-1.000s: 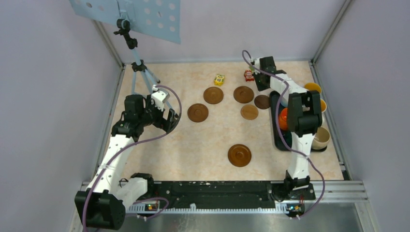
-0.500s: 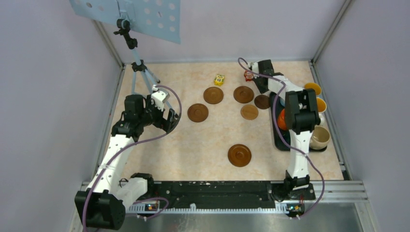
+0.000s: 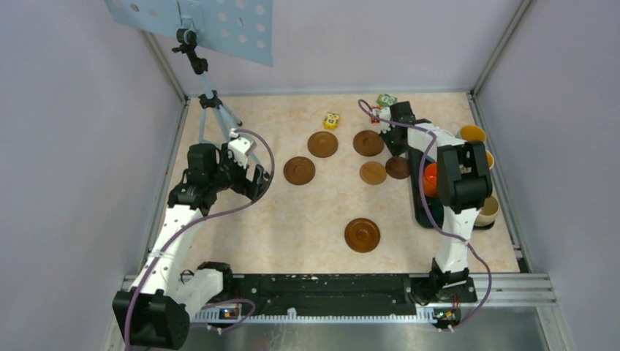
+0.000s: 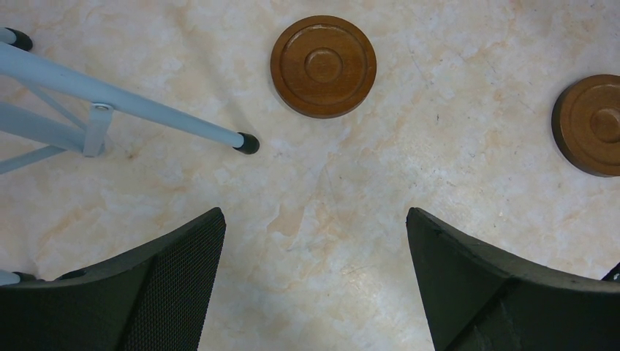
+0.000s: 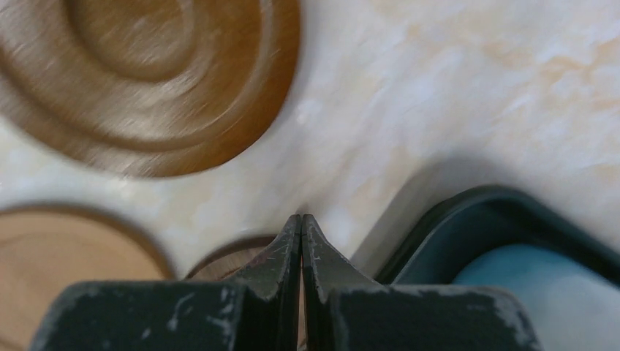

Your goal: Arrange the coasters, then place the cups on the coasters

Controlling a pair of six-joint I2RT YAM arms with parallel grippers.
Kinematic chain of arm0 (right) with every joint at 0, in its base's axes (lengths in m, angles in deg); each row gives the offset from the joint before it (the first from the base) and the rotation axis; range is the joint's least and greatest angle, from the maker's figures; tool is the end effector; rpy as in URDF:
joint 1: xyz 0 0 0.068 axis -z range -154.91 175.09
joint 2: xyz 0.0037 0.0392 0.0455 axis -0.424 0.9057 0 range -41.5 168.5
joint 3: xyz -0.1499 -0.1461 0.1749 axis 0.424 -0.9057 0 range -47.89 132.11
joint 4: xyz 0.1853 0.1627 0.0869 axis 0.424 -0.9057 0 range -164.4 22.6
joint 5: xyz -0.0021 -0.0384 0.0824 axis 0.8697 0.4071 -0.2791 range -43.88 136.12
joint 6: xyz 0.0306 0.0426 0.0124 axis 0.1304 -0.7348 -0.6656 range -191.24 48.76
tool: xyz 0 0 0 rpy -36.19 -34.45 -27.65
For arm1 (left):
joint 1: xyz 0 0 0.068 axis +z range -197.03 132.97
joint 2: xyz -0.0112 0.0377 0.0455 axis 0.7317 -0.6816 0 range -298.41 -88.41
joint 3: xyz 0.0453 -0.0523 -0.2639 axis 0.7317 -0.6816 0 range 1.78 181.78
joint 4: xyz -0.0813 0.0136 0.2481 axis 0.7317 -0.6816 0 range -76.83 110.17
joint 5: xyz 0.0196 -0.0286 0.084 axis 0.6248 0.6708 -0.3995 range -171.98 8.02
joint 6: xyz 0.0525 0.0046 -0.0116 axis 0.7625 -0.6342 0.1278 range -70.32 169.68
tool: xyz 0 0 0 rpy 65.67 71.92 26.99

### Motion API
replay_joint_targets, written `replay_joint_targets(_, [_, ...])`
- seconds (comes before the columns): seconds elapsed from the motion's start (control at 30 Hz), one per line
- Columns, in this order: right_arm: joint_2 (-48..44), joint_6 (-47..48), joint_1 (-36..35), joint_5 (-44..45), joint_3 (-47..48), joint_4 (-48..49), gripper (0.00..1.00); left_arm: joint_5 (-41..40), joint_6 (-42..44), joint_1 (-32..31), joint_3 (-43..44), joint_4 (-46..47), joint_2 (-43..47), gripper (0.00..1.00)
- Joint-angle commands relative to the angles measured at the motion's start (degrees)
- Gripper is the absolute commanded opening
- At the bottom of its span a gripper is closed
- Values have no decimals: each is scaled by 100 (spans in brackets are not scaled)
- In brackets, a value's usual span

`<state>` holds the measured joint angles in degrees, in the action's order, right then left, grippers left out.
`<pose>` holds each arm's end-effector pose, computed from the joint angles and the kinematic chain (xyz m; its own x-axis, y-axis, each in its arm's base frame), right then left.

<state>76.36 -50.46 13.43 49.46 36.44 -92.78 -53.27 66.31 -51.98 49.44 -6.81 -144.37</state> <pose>0.4286 0.0863 0.1677 -0.7229 -0.5108 -0.4652 -0.4586 0.8584 -0.2298 0.2070 -0.0351 0.2955 -0.4179 0.2881 -0.8616 0.6116 0.7905 -0.0323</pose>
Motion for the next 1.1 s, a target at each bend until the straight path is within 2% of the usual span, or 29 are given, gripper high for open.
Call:
replay_joint_targets(0.0, [-623, -352, -268, -556, -577, -314, 0, 95, 23, 29, -52, 171, 172, 99])
replay_joint_targets(0.23, [-1562, -698, -685, -1170, -1936, -244, 0, 99, 33, 38, -66, 191, 234, 99])
replay_joint_targets(0.37, [-2133, -776, -884, -1538, -2463, -294, 5, 115, 34, 38, -68, 193, 244, 99])
replay_joint_targets(0.5, [-2392, -830, -905, -1794, -2357, -442, 14, 142, 31, 38, -70, 193, 244, 99])
replay_joint_targets(0.6, [-2437, -1014, -904, -1581, -2163, -154, 20, 138, 34, 38, -71, 202, 244, 99])
replay_joint_targets(0.7, [-2210, -1238, -875, -1234, -1908, 82, 38, 111, 35, 38, -78, 210, 245, 99])
replay_joint_targets(0.77, [-1962, -1403, -771, -1404, -1695, 78, 44, 109, 41, 39, -93, 223, 245, 99])
replay_joint_targets(0.9, [-1448, -1737, -525, -1876, -1420, 216, 47, 95, 43, 38, -102, 243, 235, 99])
replay_joint_targets(1.07, [-1058, -1809, -454, -1922, -1268, 497, 47, 82, 43, 38, -99, 221, 235, 99])
